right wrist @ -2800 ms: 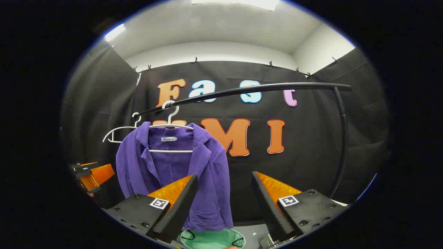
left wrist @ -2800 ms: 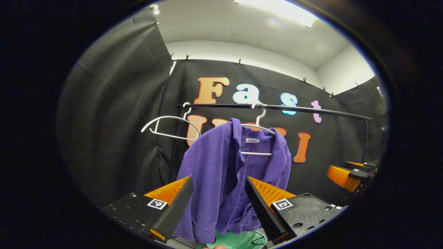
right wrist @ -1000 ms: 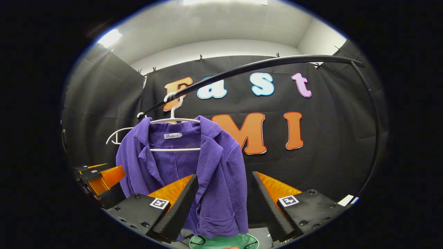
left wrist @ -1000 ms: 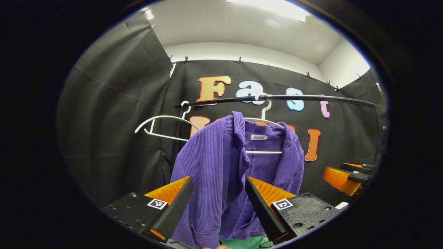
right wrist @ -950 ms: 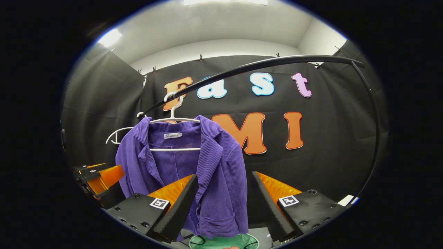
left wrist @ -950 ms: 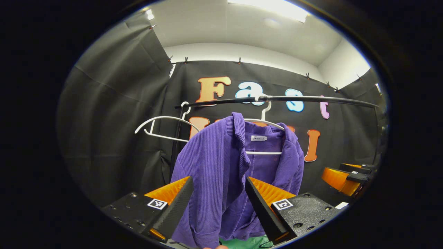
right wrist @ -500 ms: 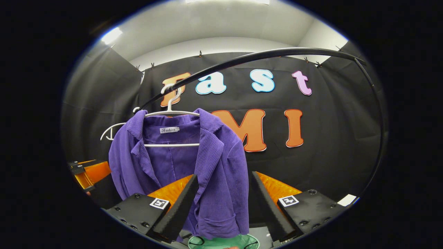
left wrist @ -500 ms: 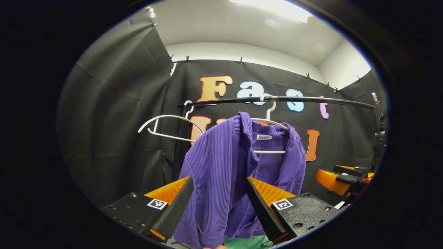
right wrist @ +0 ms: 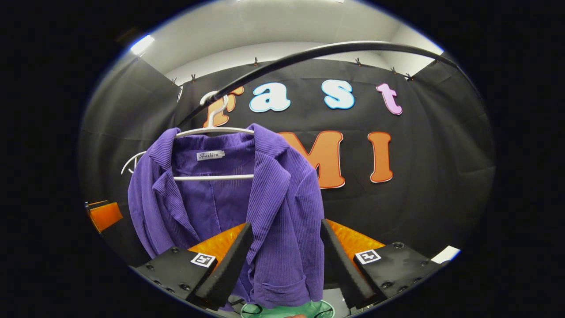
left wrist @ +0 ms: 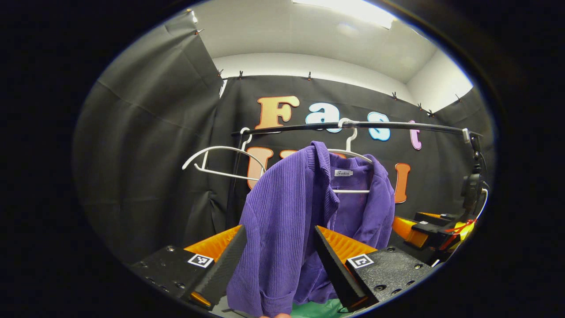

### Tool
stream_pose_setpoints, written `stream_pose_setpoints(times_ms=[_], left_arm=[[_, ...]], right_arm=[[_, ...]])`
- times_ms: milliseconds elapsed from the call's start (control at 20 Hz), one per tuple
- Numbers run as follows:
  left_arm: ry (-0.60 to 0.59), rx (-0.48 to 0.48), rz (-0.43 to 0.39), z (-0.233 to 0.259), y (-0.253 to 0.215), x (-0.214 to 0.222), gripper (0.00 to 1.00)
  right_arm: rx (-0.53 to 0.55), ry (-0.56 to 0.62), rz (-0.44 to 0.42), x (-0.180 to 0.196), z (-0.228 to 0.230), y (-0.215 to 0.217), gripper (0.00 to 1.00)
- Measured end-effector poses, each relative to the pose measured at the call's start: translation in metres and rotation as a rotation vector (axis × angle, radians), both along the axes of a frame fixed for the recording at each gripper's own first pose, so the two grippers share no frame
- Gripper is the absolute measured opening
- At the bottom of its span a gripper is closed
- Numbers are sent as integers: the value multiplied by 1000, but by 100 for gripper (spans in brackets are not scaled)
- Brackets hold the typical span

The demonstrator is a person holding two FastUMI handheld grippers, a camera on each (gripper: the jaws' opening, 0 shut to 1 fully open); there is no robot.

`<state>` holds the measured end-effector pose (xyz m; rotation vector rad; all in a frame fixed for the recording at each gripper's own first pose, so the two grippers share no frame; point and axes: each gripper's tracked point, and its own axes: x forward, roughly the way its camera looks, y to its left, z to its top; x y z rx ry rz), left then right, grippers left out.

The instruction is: Grasp the clothes on the hanger with both hands and then place them into the laundry hamper below.

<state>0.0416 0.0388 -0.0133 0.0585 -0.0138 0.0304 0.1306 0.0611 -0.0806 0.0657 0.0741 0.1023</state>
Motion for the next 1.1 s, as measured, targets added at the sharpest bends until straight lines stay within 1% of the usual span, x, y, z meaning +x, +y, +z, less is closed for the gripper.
stream_pose_setpoints(times_ms=[50, 200, 250, 350, 400, 450, 500, 550, 600, 650, 750, 850, 900, 950, 1050, 1100], left_arm=[[3, -4, 0, -1, 1, -1, 92], [20, -8, 10, -8, 8, -6, 92], [25, -11, 15, -9, 11, -8, 92], [32, -25, 18, -12, 17, -10, 92], [36, -32, 18, -13, 20, -11, 95], [40, -37, 18, -14, 24, -12, 92], [45, -38, 19, -15, 28, -13, 95], [49, -37, 19, -16, 33, -15, 95], [55, -33, 19, -17, 38, -16, 95], [64, -31, 19, -20, 44, -16, 95], [81, -28, 6, -24, 53, -16, 95], [102, -39, -25, -30, 57, -15, 95], [114, -49, -53, -34, 55, -12, 95], [131, -61, -79, -39, 52, -11, 95], [155, -86, -128, -47, 38, -9, 95], [158, -95, -142, -49, 29, -4, 95]], right_arm=[[1, 13, 14, 5, -5, 5, 94], [8, 49, 55, 22, -22, 25, 94], [5, 77, 65, 28, -32, 34, 99], [8, 137, 36, 46, -53, 39, 100], [22, 145, 20, 55, -59, 42, 99], [26, 157, -1, 63, -65, 42, 99], [26, 176, -26, 72, -74, 42, 99], [25, 188, -51, 80, -80, 40, 99], [15, 206, -100, 88, -86, 31, 99], [10, 214, -169, 94, -88, 19, 99], [29, 186, -276, 99, -84, -7, 98], [26, 180, -298, 109, -85, -23, 98], [22, 183, -287, 114, -87, -28, 99], [26, 183, -257, 117, -86, -29, 100], [32, 190, -186, 115, -80, -27, 57], [37, 187, -168, 112, -80, -28, 35]])
